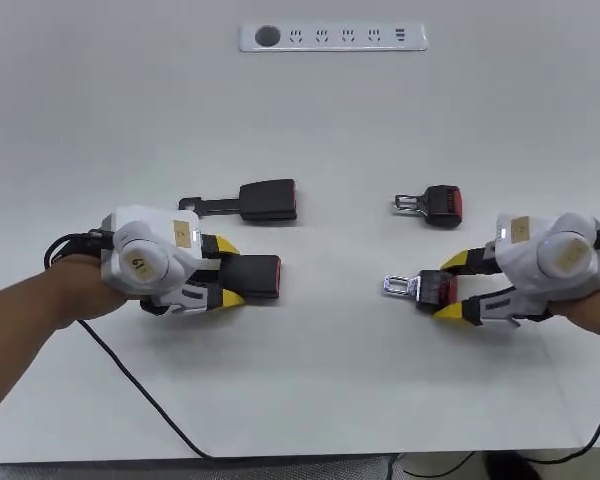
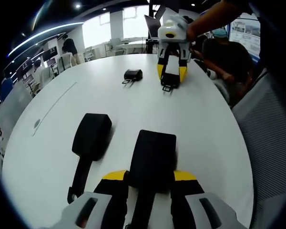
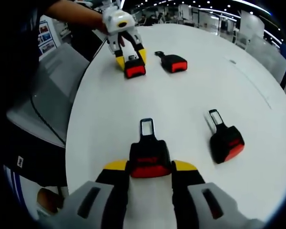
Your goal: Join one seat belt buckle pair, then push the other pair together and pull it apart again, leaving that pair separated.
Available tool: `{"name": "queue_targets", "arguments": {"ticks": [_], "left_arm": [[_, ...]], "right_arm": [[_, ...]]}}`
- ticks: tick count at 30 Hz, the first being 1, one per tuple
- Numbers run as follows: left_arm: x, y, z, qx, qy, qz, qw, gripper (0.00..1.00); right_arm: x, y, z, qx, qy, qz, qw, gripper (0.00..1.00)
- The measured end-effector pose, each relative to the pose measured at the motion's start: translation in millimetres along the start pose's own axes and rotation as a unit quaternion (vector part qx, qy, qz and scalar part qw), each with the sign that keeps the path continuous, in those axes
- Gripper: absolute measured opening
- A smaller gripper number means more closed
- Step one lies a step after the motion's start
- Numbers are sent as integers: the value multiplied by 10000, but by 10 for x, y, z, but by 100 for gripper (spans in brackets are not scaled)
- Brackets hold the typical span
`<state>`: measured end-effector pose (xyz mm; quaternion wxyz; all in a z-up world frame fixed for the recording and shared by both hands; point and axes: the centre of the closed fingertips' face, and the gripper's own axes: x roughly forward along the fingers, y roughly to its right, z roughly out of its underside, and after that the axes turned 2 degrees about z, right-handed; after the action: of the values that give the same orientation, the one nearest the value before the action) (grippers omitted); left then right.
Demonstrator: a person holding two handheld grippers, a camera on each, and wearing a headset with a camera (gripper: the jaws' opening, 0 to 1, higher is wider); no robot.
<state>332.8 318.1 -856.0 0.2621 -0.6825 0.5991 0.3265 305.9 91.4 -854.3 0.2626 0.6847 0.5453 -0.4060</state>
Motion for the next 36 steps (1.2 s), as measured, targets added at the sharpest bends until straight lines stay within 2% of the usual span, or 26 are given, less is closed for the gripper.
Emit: {"name": "queue_targets", "arguments": {"ticks": [14, 18, 20, 27, 32, 36], "left_arm": [[10, 1, 4, 37, -44, 38, 10000, 36], [13, -3, 12, 39, -66, 28, 10000, 35], [16, -6, 19, 49, -77, 32, 10000, 35], [23, -13, 37, 64, -95, 37, 9999, 35], [26, -17, 44, 93, -98, 53, 9999, 34], [27, -20, 44, 107, -80, 66, 9999, 34]], "right_arm": [[-3, 15, -32, -265, -136, -203, 9993, 36], [15, 1, -31, -343, -95, -293, 9989, 35], [24, 0, -44, -518, -39, -322, 9981, 35], [55, -1, -78, -470, 49, -380, 9982, 34], [111, -28, -186, -672, 194, -392, 9968, 33], [156, -31, -266, -671, 252, -400, 9966, 33]]}}
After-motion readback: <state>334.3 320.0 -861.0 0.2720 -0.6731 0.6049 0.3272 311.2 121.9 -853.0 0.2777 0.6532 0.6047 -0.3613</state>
